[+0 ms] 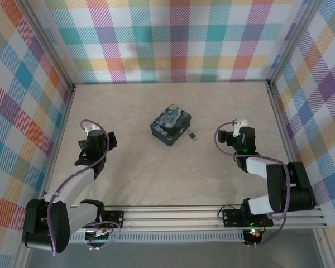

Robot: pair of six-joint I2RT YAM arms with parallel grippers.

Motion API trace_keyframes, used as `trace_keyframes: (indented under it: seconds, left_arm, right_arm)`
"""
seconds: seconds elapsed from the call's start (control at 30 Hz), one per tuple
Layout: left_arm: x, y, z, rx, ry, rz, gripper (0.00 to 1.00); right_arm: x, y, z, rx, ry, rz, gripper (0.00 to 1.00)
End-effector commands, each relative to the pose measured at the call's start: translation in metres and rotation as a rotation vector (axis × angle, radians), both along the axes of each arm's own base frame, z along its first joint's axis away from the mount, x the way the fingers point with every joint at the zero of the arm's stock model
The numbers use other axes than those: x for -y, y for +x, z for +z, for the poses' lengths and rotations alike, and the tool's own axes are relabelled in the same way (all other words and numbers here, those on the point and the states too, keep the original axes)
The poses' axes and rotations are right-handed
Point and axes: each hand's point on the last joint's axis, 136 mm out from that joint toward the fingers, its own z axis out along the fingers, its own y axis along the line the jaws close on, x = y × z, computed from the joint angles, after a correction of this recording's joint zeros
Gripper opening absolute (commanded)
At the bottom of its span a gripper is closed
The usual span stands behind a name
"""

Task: Unlock a padlock with a key

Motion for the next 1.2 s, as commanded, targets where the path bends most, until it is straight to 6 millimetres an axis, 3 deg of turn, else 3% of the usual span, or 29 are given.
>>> trace_keyframes:
  seconds: [0.0,0.23,0.83,1.17]
  left_arm:
    - [0.002,0.011,0.005,0.058,0.010,-0.036,1.00]
    - [0.008,0.018,-0.004,0.074,0.007,-0.077,1.00]
    - [0.025,0.053,-0.024,0.158,-0.019,-0.204,1.00]
    - [0.027,0.050,-0.041,0.225,-0.034,-0.222,1.00]
  right_arm:
    - [0.000,0.012,0.014,0.104,0.013,0.025,1.00]
    - [0.014,0.016,-0.003,0.070,0.082,-0.008,1.00]
    - [0.014,0.016,-0.001,0.081,0.081,-0.005,1.00]
    - [0.014,0.016,-0.001,0.082,0.081,-0.004,1.00]
